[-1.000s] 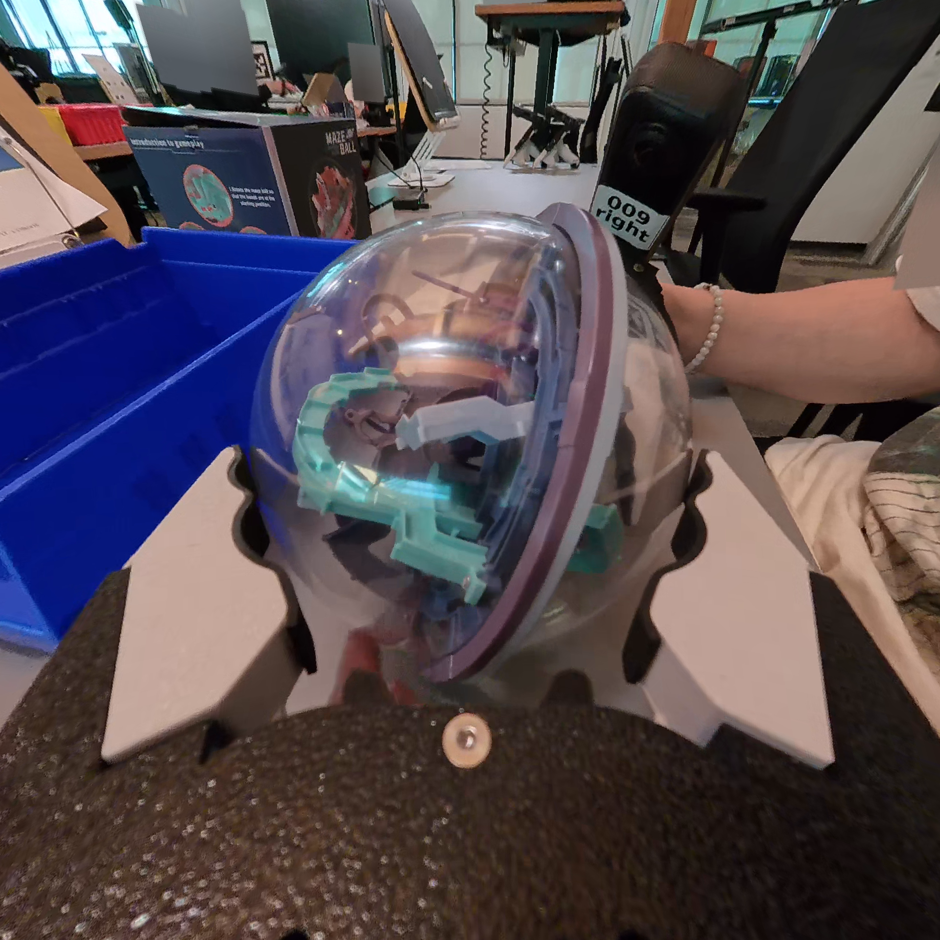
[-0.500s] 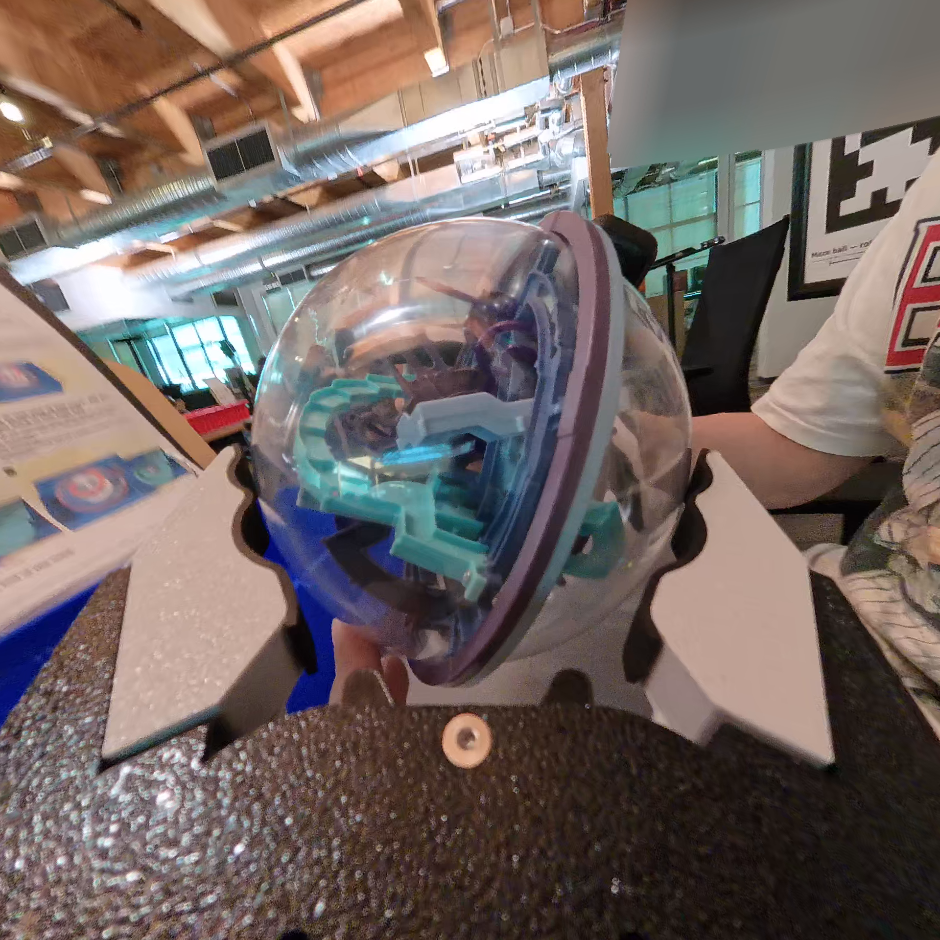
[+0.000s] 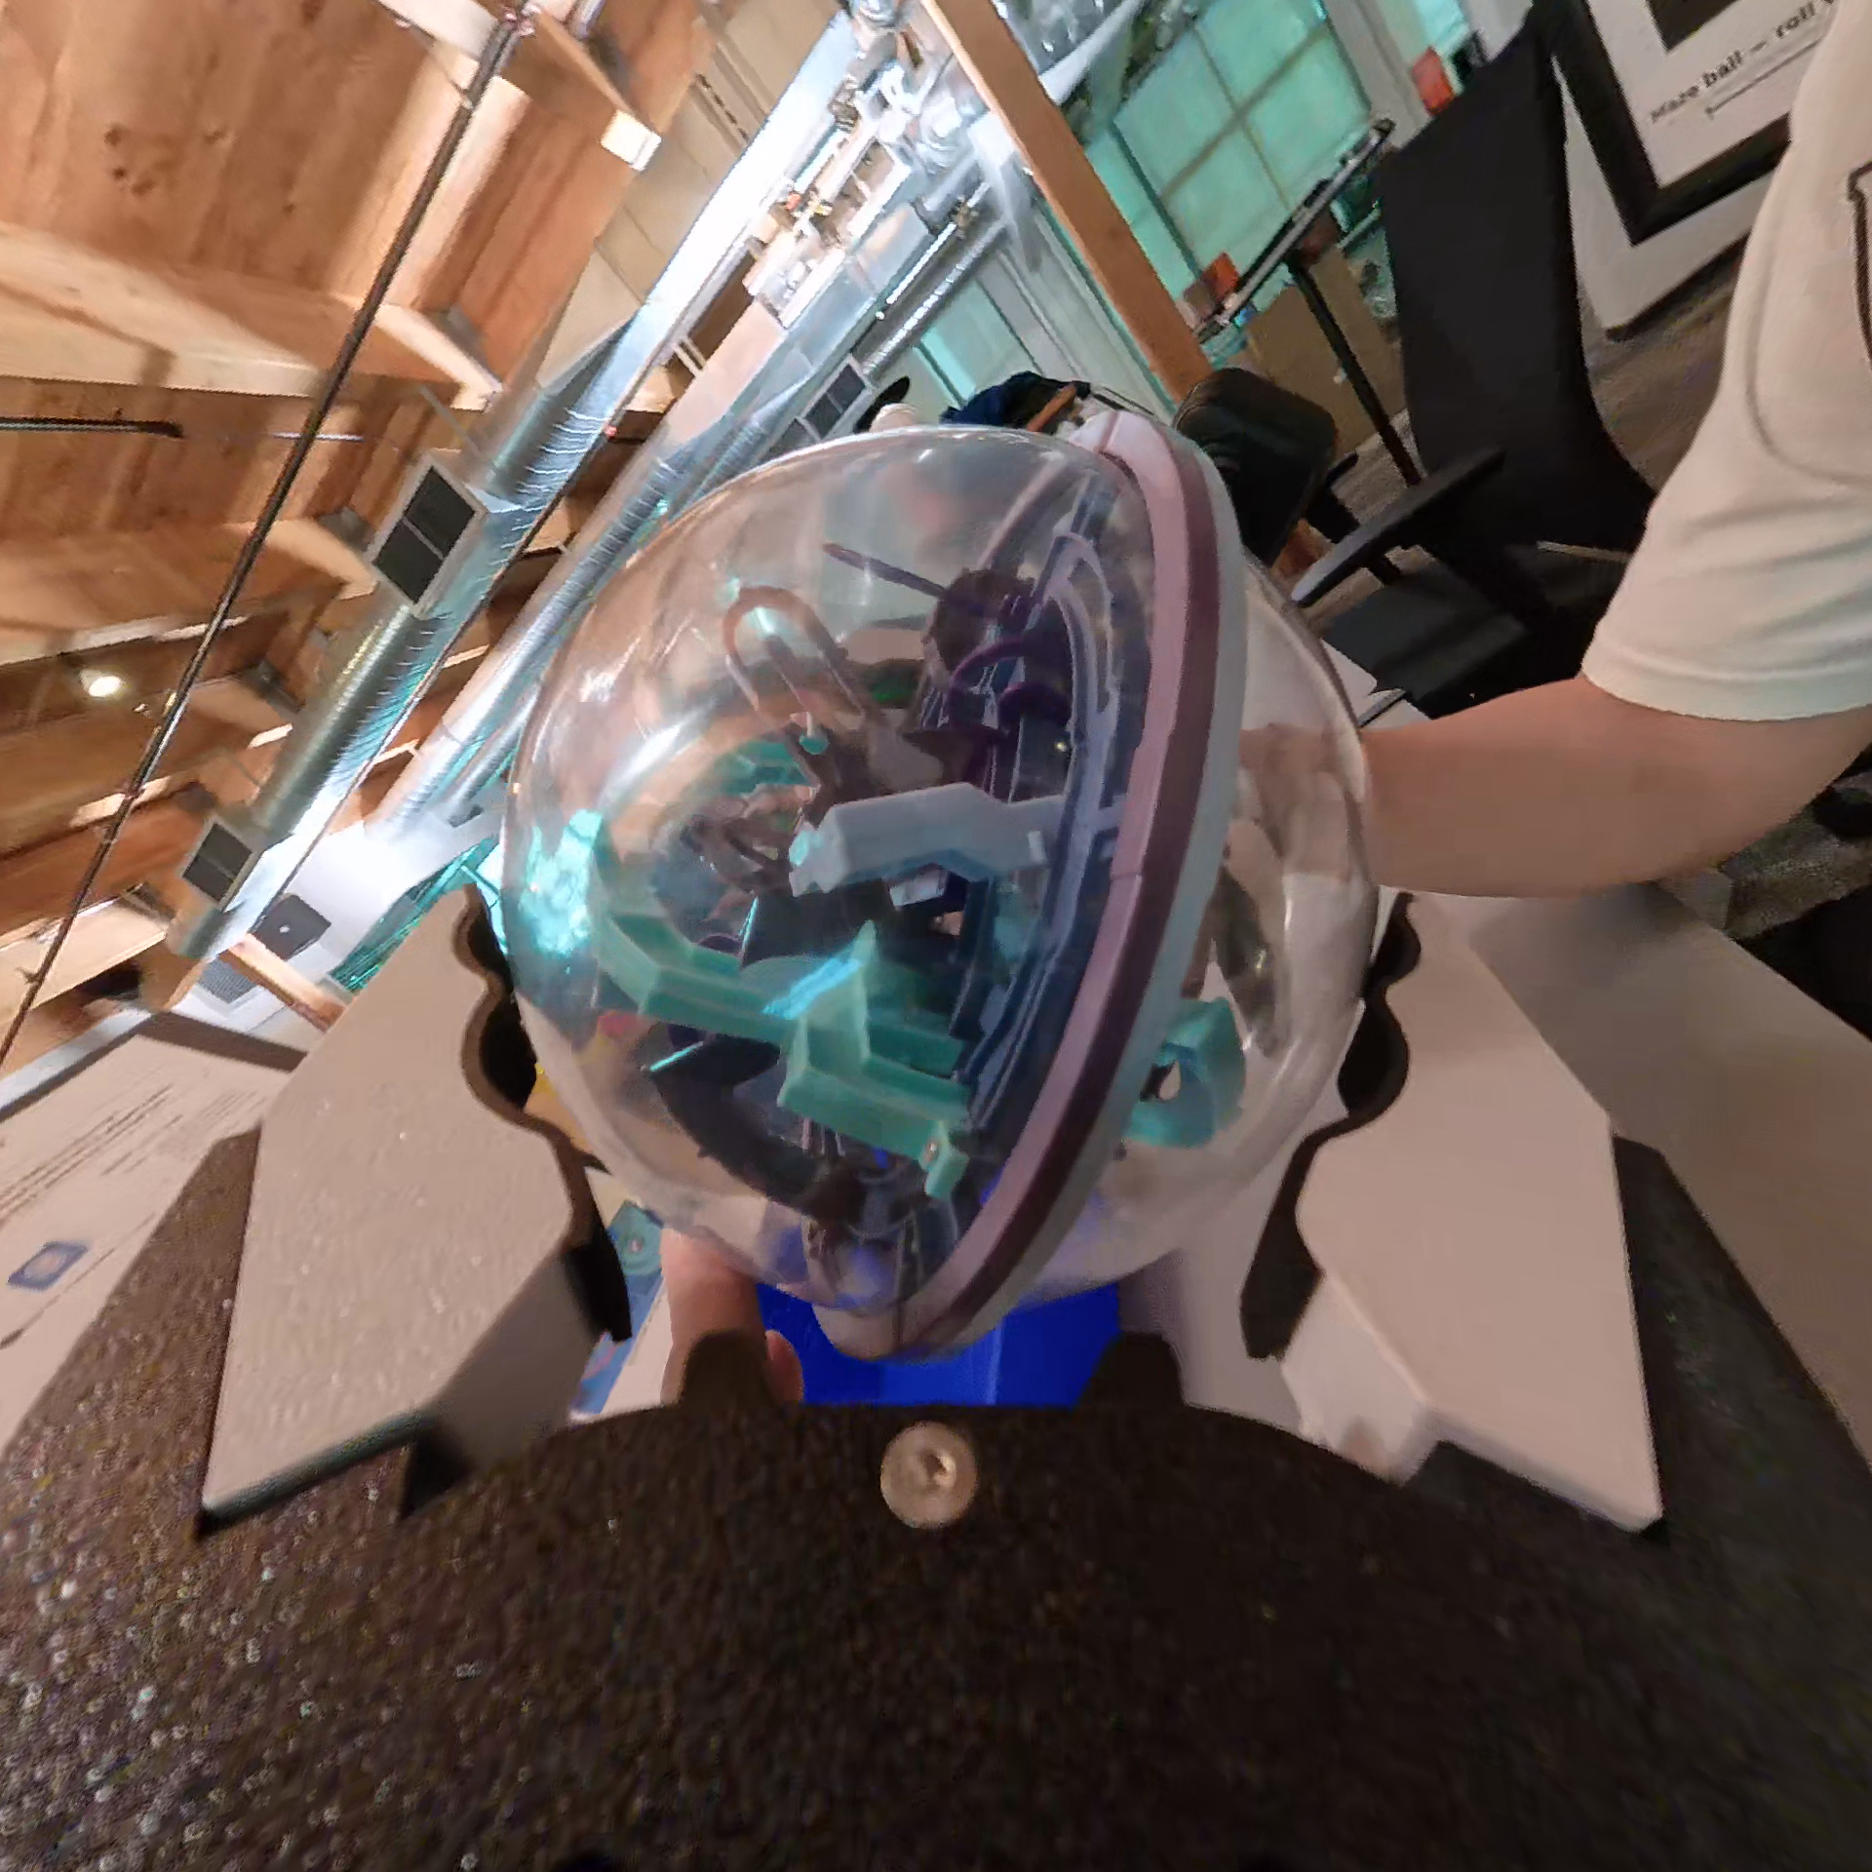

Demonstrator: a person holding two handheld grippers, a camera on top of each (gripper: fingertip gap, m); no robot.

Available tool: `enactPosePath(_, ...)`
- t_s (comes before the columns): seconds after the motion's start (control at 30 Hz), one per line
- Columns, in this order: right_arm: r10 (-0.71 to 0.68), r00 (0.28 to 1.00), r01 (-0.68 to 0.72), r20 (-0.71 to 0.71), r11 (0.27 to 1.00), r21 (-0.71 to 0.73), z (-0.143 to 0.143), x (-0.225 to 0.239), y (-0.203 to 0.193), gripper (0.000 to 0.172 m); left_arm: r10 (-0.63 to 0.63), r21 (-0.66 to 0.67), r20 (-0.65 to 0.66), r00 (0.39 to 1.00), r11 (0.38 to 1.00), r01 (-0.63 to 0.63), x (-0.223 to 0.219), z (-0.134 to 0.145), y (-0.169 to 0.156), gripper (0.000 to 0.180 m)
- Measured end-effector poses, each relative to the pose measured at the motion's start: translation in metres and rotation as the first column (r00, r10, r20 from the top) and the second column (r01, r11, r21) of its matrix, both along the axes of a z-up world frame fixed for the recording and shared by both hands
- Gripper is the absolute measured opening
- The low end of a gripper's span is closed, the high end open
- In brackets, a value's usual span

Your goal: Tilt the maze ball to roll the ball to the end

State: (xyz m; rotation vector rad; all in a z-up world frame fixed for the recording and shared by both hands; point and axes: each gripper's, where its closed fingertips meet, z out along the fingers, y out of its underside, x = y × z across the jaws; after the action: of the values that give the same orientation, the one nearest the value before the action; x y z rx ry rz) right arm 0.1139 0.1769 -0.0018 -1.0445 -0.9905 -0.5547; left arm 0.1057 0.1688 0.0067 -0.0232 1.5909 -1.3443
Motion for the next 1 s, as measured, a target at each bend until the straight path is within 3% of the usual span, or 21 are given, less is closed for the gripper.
enactPosePath(0.17,-0.023,0.999,0.022,0.045,0.999,0.035,0.021,0.026,-0.014,0.158,-0.041,0.026,0.049,0.998,0.999,0.040,0.026,0.021,-0.014,0.158)
enactPosePath(0.5,-0.085,0.995,0.086,0.054,0.996,-0.013,0.017,0.081,-0.023,0.158,0.024,0.036,0.072,0.997,0.999,-0.027,0.075,0.022,-0.028,0.158)
enactPosePath(0.63,-0.063,0.998,0.063,0.022,0.998,-0.005,0.018,0.089,-0.026,0.158,0.035,0.029,0.080,0.996,0.999,-0.038,0.082,0.025,-0.032,0.157)
enactPosePath(0.83,0.046,0.997,-0.045,-0.058,0.999,0.027,0.024,0.082,-0.028,0.157,-0.036,-0.073,0.086,0.996,0.996,0.042,0.077,0.031,-0.030,0.153)
enactPosePath(1.0,-0.009,1.000,0.009,0.007,1.000,0.006,0.017,0.084,-0.028,0.158,-0.027,-0.034,0.092,0.995,0.999,0.030,0.078,0.022,-0.030,0.154)
